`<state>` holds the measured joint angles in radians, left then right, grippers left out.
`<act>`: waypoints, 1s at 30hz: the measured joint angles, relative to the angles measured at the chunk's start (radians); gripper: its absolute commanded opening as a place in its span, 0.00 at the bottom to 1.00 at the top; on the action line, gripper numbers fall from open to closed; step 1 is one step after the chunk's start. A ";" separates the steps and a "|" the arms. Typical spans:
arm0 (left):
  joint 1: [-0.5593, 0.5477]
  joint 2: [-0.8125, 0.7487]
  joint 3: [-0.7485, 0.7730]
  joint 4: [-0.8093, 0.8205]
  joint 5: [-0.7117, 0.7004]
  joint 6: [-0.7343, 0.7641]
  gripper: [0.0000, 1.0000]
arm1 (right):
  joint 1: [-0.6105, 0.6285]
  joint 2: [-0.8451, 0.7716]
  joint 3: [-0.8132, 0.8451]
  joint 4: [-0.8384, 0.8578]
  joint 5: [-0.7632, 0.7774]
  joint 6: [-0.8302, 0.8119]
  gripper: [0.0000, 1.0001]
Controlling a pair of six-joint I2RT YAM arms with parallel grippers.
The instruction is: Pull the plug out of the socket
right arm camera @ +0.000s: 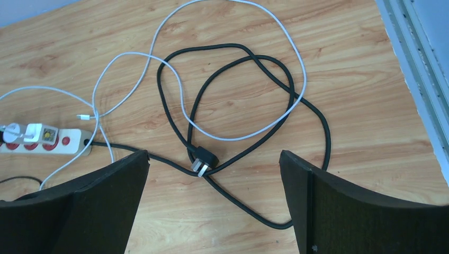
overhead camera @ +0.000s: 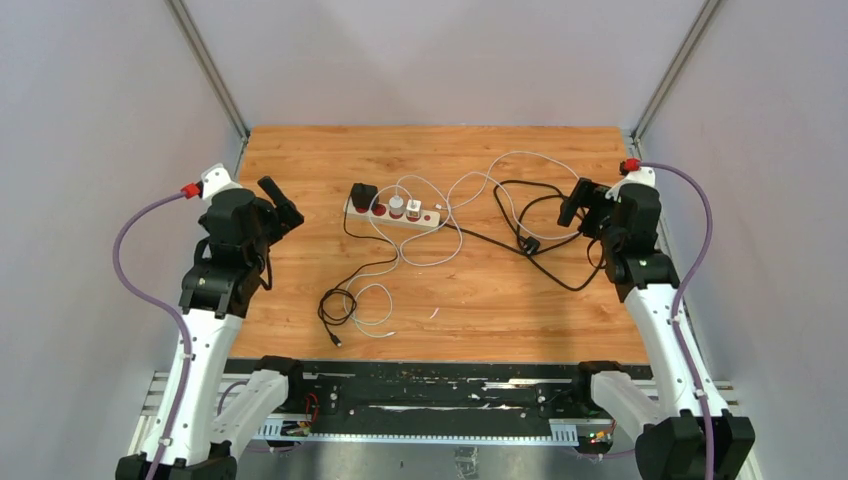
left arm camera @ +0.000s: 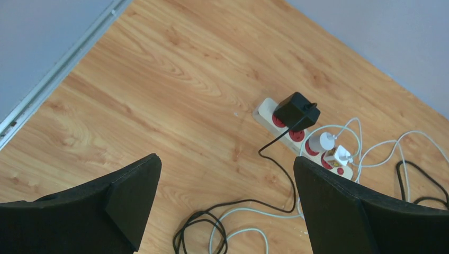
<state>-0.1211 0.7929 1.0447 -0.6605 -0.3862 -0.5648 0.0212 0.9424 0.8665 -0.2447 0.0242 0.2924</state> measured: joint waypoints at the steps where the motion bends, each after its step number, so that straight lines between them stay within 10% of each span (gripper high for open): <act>1: 0.000 0.006 -0.003 -0.002 0.006 0.000 1.00 | 0.000 -0.010 -0.007 0.009 -0.011 -0.006 1.00; 11: 0.000 0.201 -0.013 0.021 0.130 0.001 1.00 | 0.009 0.017 -0.043 0.154 -0.395 -0.133 1.00; 21: 0.000 0.606 0.108 0.211 0.407 0.036 1.00 | 0.443 0.490 0.238 0.178 -0.534 -0.415 0.96; 30: 0.000 0.941 0.345 0.250 0.499 0.099 1.00 | 0.525 0.949 0.607 0.138 -0.633 -0.560 0.93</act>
<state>-0.1211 1.7340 1.3895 -0.4103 0.1131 -0.4656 0.5457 1.8919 1.4731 -0.1066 -0.6090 -0.2680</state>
